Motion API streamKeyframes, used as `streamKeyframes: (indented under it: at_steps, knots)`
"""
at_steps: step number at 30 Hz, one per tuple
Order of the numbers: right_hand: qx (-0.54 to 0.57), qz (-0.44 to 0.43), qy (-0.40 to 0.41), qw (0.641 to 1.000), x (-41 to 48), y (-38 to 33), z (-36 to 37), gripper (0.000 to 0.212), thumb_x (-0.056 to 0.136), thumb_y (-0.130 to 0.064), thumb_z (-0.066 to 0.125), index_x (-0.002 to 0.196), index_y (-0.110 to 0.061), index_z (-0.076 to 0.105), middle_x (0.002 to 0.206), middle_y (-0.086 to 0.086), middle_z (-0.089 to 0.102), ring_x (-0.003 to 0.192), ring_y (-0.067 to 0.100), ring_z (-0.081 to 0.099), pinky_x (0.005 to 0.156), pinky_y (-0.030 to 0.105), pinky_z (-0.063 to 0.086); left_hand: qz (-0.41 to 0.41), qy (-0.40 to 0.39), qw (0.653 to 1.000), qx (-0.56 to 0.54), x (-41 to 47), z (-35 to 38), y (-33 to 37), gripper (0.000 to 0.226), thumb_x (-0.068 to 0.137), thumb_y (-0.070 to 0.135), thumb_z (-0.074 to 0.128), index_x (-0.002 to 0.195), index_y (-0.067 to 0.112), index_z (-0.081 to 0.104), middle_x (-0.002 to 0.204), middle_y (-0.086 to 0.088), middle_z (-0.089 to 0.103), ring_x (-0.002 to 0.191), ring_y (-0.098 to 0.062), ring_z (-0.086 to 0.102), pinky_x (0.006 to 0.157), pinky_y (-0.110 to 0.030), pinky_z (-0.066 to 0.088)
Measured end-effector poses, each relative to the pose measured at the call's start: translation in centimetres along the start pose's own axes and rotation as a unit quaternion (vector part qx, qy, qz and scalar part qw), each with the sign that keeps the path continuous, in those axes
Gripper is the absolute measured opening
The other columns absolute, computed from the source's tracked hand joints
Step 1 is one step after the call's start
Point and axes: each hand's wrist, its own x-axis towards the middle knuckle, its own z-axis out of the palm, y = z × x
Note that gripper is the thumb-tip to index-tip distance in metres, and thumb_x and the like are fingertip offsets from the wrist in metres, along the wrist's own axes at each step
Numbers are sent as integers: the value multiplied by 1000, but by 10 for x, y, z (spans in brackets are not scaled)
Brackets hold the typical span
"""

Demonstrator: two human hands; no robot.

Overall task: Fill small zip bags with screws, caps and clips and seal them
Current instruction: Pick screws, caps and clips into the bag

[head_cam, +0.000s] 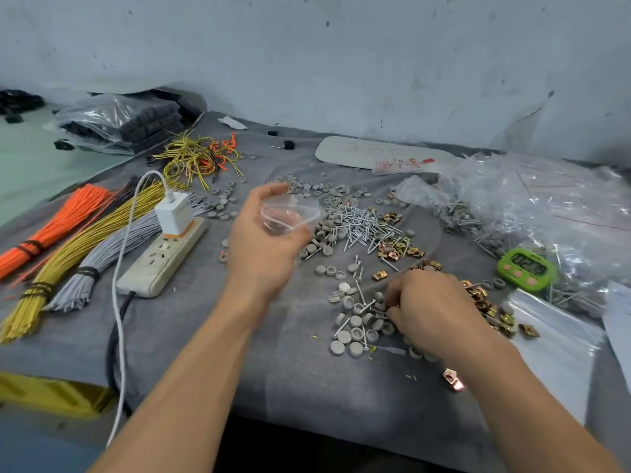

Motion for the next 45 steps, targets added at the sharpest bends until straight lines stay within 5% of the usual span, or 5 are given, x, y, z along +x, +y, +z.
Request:
streamKeyframes:
  at_steps: [5, 10, 15, 32, 45]
  knots:
    - [-13, -37, 6, 999, -1, -2, 5, 14, 94, -23, 57, 94, -29, 70, 104, -7, 68, 102, 20, 63, 92, 39, 38, 97, -16, 980, 171, -9, 20, -11, 80, 71, 5, 81, 125, 54, 48, 89, 19, 69, 67, 0, 63, 56, -17, 47]
    - [118, 12, 18, 993, 0, 12, 8, 14, 94, -21, 65, 88, -33, 62, 91, -12, 68, 87, 14, 68, 84, 36, 53, 23, -168, 944, 284, -16, 35, -23, 85, 71, 22, 82, 139, 52, 39, 104, 23, 56, 91, -7, 64, 84, -30, 53]
    - [311, 26, 213, 926, -2, 23, 7, 22, 88, -19, 70, 73, -31, 60, 64, -18, 67, 62, 2, 60, 53, 14, 42, 18, -220, 926, 305, -15, 47, -28, 59, 70, 30, 82, 121, 43, 55, 107, 21, 60, 99, -7, 60, 89, -36, 55]
    - [467, -25, 245, 849, 22, 13, -3, 40, 86, 0, 63, 81, -37, 80, 72, -26, 74, 73, -11, 69, 67, 14, 54, -18, -146, 971, 187, -11, 51, -29, 49, 67, 22, 88, 106, 42, 66, 92, 17, 73, 76, -1, 67, 67, -19, 52]
    - [169, -26, 67, 983, 64, -16, 22, 20, 91, -47, 69, 98, -32, 58, 96, -5, 68, 95, 25, 65, 84, 39, 54, -66, -92, 991, 66, 9, 39, -29, 39, 62, 23, 78, 100, 30, 73, 91, 9, 79, 90, -14, 75, 91, -46, 59]
